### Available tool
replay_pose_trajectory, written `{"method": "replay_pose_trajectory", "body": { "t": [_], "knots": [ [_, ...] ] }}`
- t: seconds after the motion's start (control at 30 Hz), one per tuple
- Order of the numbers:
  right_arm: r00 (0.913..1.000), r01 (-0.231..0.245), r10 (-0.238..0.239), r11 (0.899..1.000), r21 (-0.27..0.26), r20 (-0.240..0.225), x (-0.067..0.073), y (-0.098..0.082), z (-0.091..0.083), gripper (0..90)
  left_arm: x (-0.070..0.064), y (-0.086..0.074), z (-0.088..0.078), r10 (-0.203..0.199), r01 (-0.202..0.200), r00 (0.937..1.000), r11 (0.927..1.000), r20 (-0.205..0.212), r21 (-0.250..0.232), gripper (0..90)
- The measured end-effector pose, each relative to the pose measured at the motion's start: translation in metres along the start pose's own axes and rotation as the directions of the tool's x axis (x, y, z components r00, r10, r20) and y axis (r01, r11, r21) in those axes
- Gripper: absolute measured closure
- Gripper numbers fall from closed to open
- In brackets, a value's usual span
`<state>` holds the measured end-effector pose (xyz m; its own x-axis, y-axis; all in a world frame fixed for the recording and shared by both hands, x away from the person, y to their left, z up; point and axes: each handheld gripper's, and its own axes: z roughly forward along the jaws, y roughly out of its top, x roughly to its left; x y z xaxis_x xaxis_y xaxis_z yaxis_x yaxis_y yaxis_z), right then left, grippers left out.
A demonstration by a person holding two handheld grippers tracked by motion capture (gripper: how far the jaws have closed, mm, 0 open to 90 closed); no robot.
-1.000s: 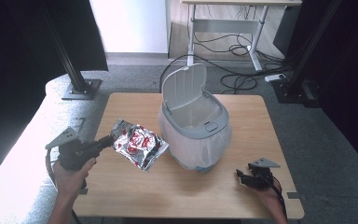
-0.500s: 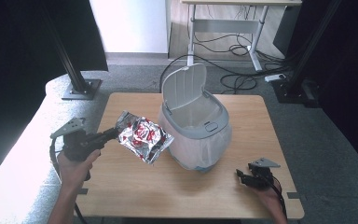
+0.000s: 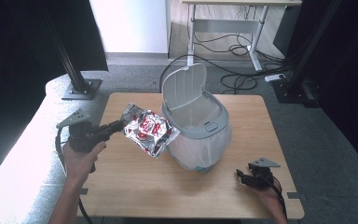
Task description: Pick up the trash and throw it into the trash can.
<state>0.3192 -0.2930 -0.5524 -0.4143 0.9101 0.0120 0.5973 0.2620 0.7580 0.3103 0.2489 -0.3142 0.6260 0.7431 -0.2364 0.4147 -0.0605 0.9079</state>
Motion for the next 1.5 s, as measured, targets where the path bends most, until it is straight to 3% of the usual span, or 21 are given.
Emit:
{"method": "replay_pose_trajectory", "body": {
  "t": [0.53,1.0,1.5],
  "knots": [
    [1.0000,0.001,-0.001,1.000,0.000,0.001,0.000,0.000,0.000,36.2,-0.003,0.020,0.010,0.013,-0.013,0.9999,0.9999,-0.001,-0.009,90.0],
    [1.0000,0.001,-0.001,1.000,0.000,-0.002,0.000,0.000,0.000,35.9,-0.008,0.031,0.035,-0.003,0.003,0.9999,1.0000,0.013,-0.001,90.0],
    [1.0000,0.000,0.000,1.000,0.001,-0.002,0.000,0.000,0.000,35.8,-0.012,0.041,0.051,-0.003,0.003,1.0000,1.0000,0.005,-0.007,90.0]
  ]
}}
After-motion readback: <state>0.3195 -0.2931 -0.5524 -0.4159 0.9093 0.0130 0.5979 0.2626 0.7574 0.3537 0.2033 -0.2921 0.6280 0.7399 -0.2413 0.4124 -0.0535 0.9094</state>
